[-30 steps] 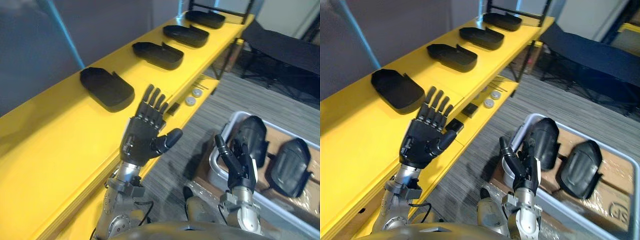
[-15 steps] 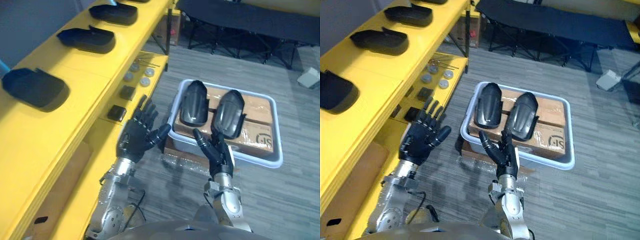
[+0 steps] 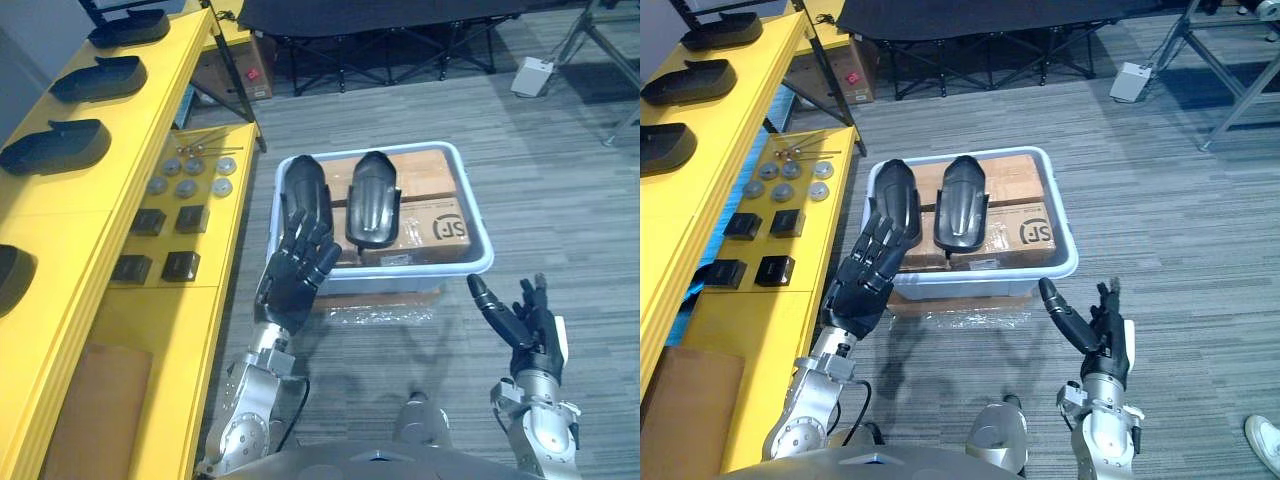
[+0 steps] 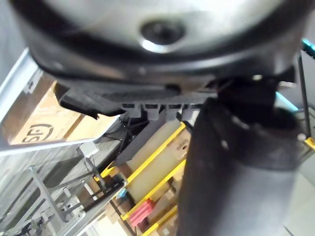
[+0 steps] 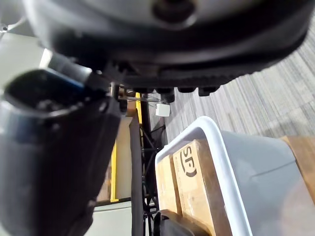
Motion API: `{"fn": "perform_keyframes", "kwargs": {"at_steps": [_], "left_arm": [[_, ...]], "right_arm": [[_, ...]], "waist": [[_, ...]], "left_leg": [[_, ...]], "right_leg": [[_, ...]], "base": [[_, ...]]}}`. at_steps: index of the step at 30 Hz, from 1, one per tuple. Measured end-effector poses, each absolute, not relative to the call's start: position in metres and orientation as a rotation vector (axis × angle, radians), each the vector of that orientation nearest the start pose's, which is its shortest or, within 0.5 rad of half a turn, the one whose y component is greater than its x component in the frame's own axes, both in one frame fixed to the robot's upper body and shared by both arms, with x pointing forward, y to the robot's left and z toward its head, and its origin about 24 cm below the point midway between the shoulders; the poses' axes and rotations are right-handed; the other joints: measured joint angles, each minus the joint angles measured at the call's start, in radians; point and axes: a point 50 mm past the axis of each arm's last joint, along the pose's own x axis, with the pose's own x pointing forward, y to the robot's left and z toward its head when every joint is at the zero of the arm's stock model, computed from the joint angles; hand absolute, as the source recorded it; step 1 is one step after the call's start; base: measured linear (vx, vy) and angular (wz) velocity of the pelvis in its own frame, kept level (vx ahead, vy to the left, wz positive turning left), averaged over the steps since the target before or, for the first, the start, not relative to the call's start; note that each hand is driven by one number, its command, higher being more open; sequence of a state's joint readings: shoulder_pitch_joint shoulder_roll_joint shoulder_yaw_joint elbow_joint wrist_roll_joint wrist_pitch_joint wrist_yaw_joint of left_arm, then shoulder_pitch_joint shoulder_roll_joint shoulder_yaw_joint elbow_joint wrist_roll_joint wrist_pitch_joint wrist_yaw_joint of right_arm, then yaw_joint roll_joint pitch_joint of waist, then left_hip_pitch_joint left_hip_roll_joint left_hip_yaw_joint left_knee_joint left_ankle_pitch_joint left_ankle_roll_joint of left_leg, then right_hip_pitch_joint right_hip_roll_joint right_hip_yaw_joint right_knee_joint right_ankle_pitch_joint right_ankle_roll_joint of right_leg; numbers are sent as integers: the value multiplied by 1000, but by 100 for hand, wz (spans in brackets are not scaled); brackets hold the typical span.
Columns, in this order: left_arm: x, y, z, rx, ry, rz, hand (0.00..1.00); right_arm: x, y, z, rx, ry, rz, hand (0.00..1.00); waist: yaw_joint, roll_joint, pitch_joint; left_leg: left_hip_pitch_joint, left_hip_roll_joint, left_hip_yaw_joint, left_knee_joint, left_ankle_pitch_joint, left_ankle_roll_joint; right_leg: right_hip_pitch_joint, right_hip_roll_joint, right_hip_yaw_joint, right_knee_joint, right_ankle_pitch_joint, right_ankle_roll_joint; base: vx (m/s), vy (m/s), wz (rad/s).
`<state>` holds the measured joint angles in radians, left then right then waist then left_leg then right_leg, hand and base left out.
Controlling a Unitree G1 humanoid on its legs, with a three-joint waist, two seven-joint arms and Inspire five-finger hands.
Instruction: Walk over and take three plastic housings, then place them on the shelf
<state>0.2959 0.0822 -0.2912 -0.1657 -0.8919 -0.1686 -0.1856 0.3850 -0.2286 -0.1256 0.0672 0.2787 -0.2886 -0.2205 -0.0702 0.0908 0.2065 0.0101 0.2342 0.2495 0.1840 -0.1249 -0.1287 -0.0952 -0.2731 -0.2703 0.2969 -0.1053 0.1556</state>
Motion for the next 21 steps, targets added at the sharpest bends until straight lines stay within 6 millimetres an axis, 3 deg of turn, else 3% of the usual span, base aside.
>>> {"fn": "perform_keyframes", "kwargs": {"at_steps": [4, 7, 9, 10, 12, 15, 16, 18, 21], "left_arm": [[186, 129, 29, -763, -20, -215, 100], [190, 139, 32, -637, -33, -223, 100], [192, 140, 37, -583, -49, -237, 100], [197, 140, 43, -549, -71, -253, 100], [202, 143, 48, -535, -94, -248, 100], [205, 149, 50, -517, -102, -233, 100], [204, 149, 49, -517, -98, -231, 100], [202, 150, 40, -517, -61, -216, 100], [204, 151, 31, -518, -25, -203, 100]], "right_arm": [[176, -250, 0, -88, 78, -442, 100], [226, -260, 1, -100, 106, -466, 100], [244, -269, 7, -114, 105, -488, 100], [266, -285, 23, -122, 87, -535, 100], [292, -305, 53, -124, 41, -591, 100], [319, -336, 108, -141, -41, -700, 100], [322, -343, 118, -146, -55, -728, 100], [328, -364, 141, -126, -43, -842, 100], [331, -378, 155, -124, 11, -908, 100]], "waist": [[42, -30, 8], [74, -55, 13], [78, -60, 21], [96, -62, 50], [119, -57, 97], [154, -48, 169], [157, -44, 181], [195, -34, 191], [217, -16, 209]], "left_leg": [[-1, -40, 2, 15, 2, -6], [-63, -56, -22, 80, -26, 2], [-117, -57, -50, 123, -41, 6], [-179, -63, -91, 173, -67, 3], [-240, -71, -140, 221, -78, 7], [-311, -82, -185, 268, -68, 16], [-322, -84, -193, 276, -67, 17], [-372, -88, -216, 306, -66, 20], [-415, -93, -250, 338, -70, 25]], "right_leg": [[51, -18, 0, -138, 104, 19], [86, -22, -49, -262, 203, 18], [81, -21, -76, -289, 223, 16], [70, -19, -102, -307, 238, 12], [43, -13, -113, -312, 256, 5], [6, -9, -123, -314, 279, 6], [5, -10, -129, -314, 281, 8], [-22, -9, -141, -313, 289, 10], [-33, -8, -165, -307, 291, 10]], "base": [[-69, 185, -13], [-88, 95, 4], [-145, 80, 33], [-174, 82, 34], [-186, 66, 20], [-126, 41, 14], [-79, 43, 22], [-61, 64, 16], [-43, 52, 18]]}}
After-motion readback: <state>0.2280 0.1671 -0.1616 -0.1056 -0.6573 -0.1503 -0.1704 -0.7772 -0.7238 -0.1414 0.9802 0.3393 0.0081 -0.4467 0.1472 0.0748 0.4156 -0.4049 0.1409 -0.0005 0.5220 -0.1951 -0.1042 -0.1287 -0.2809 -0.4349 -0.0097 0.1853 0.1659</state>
